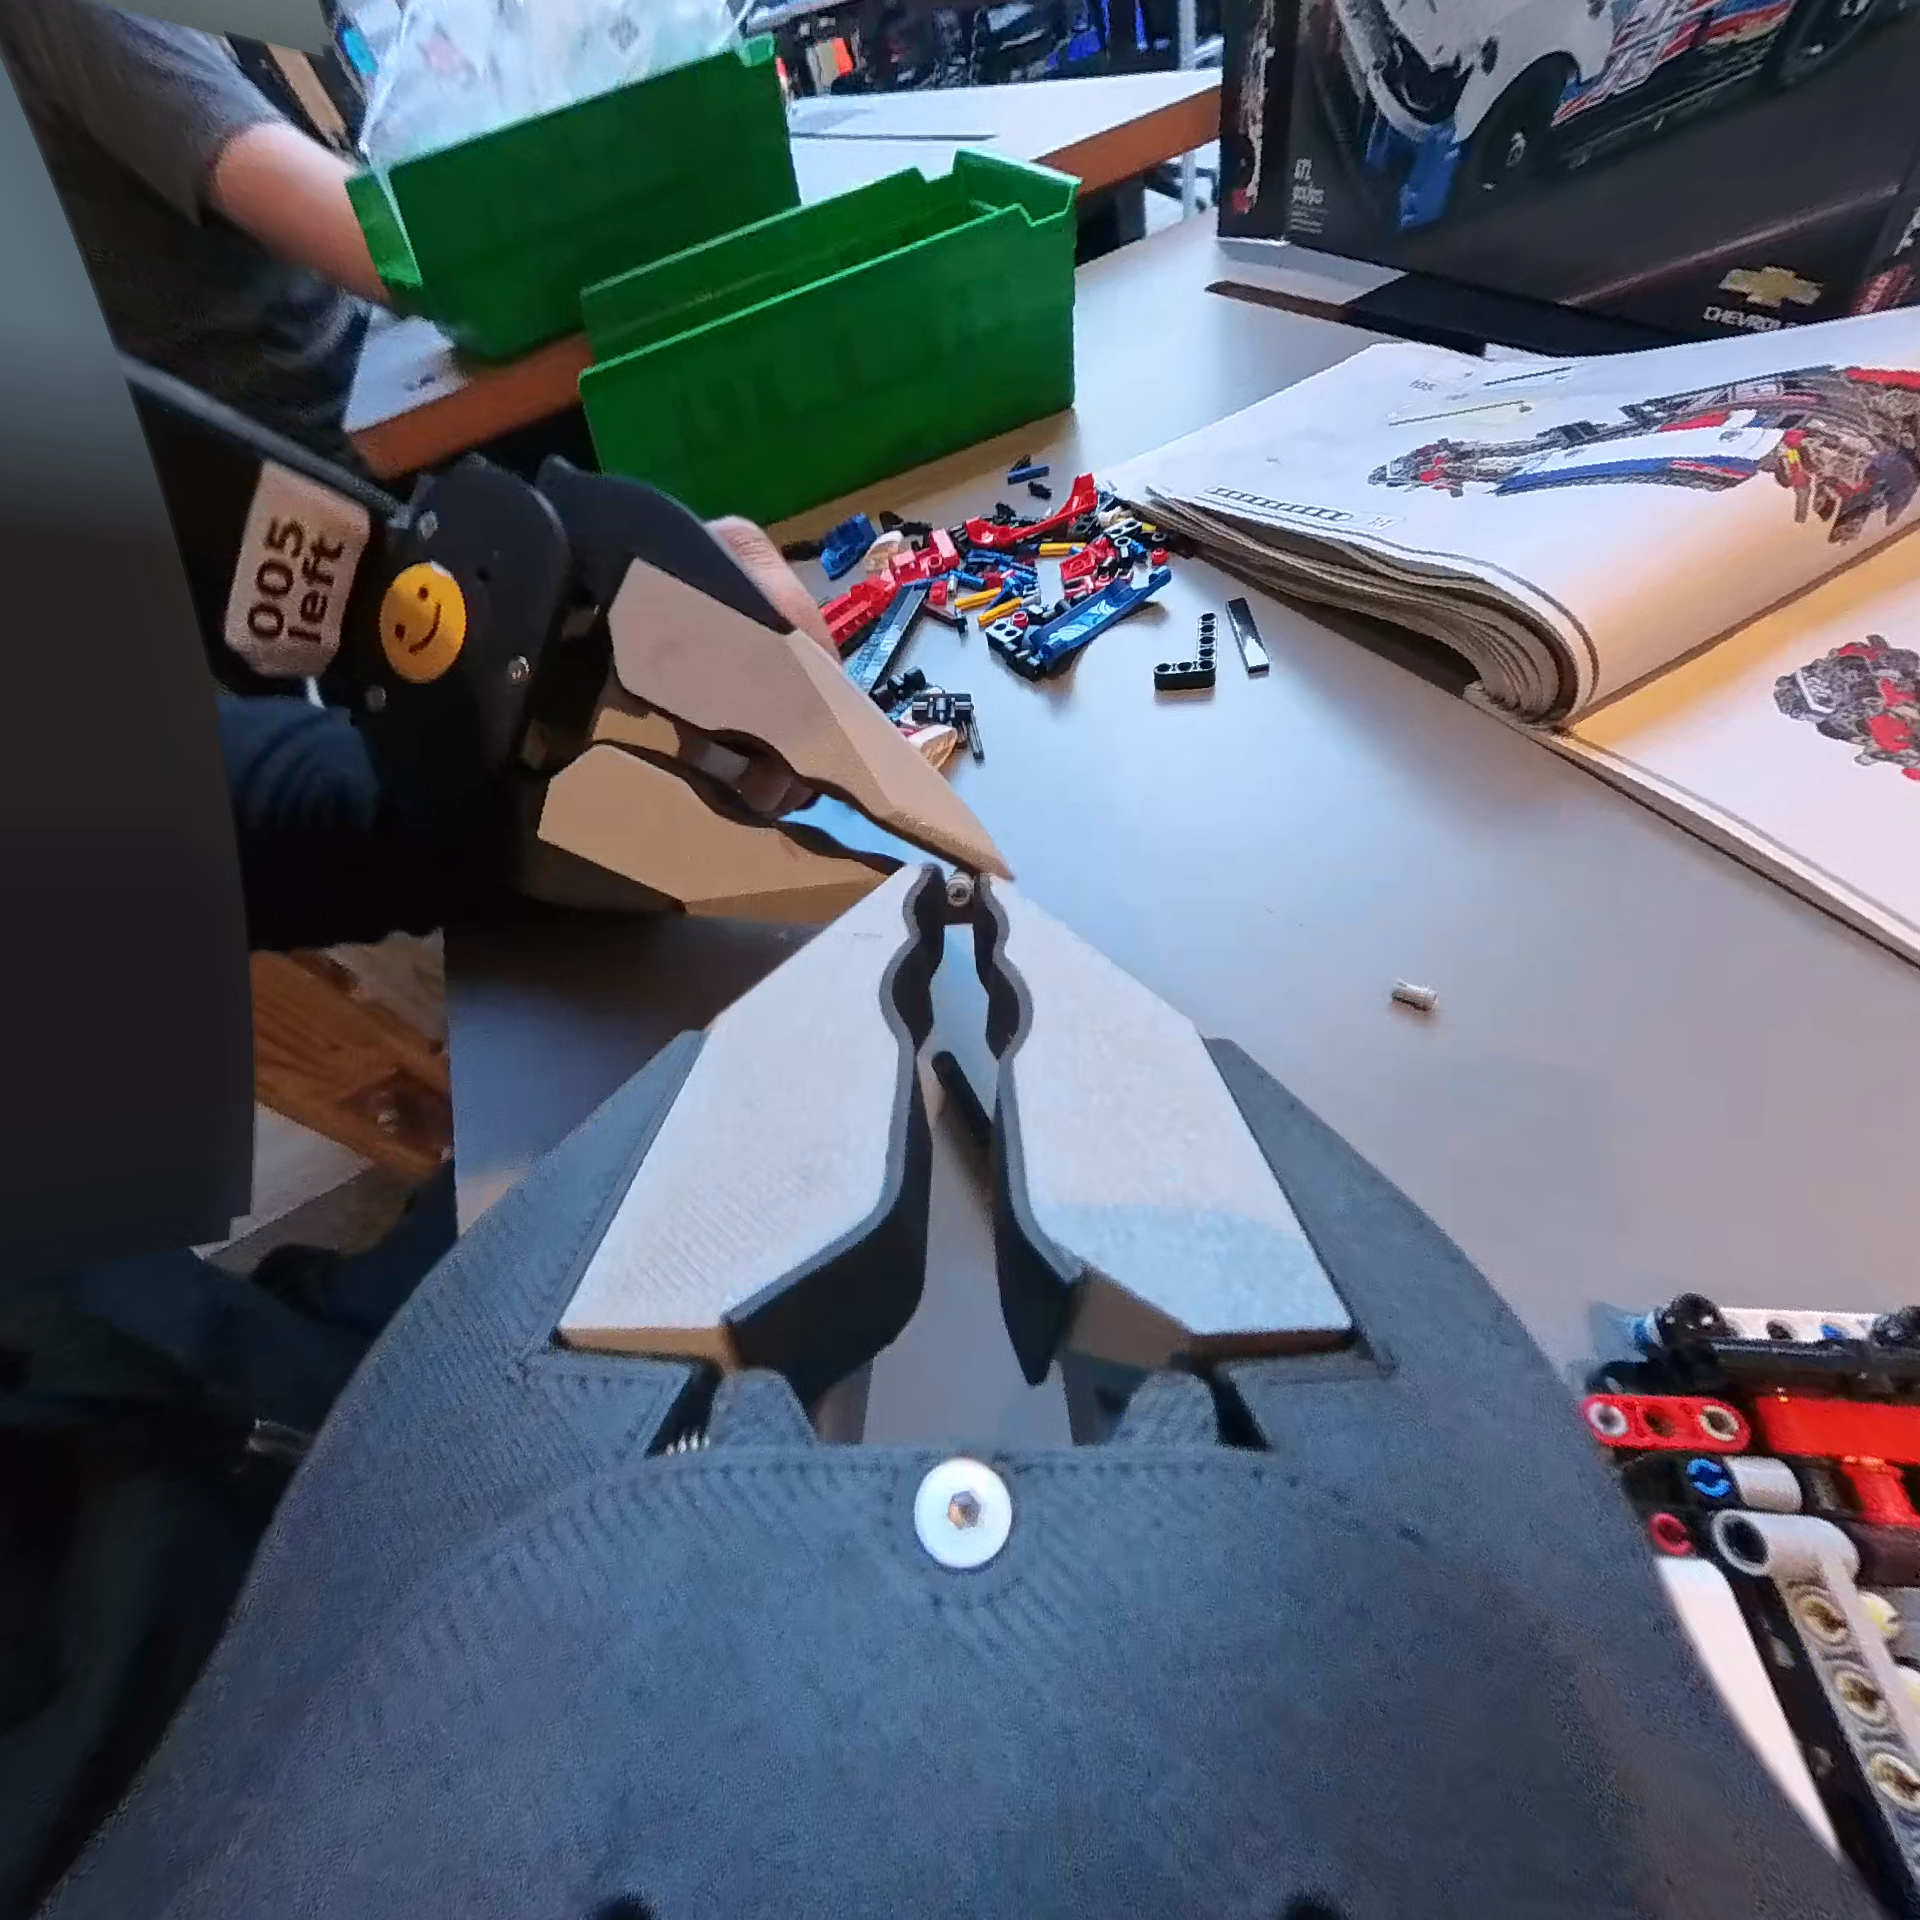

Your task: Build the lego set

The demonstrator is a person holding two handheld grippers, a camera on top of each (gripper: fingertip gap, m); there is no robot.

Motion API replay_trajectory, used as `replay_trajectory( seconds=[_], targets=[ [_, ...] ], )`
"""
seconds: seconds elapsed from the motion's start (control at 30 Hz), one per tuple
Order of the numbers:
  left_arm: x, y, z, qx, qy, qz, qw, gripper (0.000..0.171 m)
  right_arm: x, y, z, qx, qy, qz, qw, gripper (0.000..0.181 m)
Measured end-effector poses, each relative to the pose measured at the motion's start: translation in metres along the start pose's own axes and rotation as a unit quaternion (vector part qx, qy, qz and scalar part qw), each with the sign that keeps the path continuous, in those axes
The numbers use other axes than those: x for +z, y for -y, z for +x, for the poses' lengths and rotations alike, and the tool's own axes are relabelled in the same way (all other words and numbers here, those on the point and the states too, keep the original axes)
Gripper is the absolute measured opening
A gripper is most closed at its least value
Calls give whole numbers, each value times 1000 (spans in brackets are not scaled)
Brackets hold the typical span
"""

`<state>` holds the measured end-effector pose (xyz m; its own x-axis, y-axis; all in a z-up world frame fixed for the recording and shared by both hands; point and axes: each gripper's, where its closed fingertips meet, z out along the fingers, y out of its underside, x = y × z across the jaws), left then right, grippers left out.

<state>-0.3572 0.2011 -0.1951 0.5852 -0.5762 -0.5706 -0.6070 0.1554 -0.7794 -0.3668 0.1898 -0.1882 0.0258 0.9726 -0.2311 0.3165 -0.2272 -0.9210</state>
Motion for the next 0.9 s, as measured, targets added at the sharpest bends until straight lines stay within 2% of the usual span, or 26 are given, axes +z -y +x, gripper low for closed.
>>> replay_trajectory(
  seconds=[0.17, 0.4, 0.6, 0.77, 0.9],
  targets=[
    [-1, 0, -6, 29, 34, -10, 999, 1, 2, 5, 2, 43, 2, 25, 999, 3],
    [-5, 4, -16, 90, 94, -21, 991, 1, 3, 14, 0, 163, 48, 67, 983, 2],
    [-5, 4, -17, 79, 94, -22, 992, 1, 3, 16, 0, 143, 39, 71, 986, 2],
    [-4, 1, -17, 70, 85, -30, 993, 1, 5, 14, 2, 80, 6, 56, 995, 2],
    [-3, 0, -17, 55, 82, -26, 995, 2, 6, 14, 3, 67, 4, 47, 997, 2]
  ],
)
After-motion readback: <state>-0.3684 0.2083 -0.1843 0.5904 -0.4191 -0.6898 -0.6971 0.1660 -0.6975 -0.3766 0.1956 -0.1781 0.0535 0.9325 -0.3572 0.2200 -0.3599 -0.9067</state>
